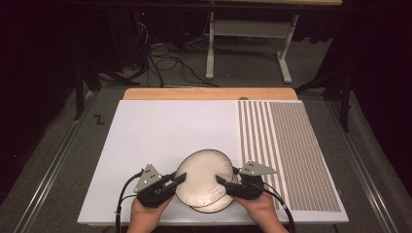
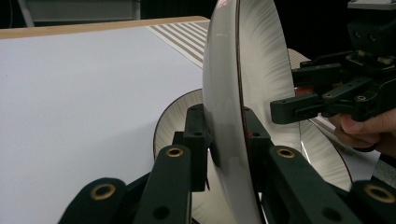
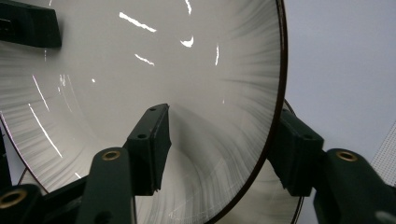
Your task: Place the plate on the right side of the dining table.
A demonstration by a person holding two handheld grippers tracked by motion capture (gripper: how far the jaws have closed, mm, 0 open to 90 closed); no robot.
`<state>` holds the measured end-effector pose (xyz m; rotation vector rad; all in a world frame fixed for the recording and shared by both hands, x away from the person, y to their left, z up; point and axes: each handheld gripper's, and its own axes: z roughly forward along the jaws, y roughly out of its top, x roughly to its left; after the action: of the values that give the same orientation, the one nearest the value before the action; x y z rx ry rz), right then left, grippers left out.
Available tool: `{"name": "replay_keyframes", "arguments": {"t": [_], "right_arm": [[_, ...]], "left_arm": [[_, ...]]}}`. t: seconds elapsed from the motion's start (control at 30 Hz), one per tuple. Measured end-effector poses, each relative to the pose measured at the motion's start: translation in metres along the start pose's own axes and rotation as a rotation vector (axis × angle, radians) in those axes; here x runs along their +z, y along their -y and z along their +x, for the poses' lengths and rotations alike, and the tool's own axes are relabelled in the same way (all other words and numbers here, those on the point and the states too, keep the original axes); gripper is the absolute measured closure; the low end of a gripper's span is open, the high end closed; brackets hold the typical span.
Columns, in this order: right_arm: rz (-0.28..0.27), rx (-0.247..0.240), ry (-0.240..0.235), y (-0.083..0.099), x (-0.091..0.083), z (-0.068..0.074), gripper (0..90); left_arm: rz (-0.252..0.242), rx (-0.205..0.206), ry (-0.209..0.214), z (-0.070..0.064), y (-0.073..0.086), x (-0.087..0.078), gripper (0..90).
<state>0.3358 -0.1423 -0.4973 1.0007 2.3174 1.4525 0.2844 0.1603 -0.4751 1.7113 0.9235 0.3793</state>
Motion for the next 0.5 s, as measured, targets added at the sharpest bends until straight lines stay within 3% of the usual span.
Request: {"name": "replay_keyframes", "arguments": {"t": [0.17,0.5], "right_arm": [[0.020,0.008,-0.029,0.0025,0.0026,-0.0010,54.6],[0.017,0.050,-0.054,0.0024,-0.0015,-0.0052,63.5]], "left_arm": [[0.004,0.009,0.000,-0.0005,-0.0003,0.0004,77.2],[0.015,0.041,-0.008,-0.0038,-0.0013,-0.0010,76.9]]}}
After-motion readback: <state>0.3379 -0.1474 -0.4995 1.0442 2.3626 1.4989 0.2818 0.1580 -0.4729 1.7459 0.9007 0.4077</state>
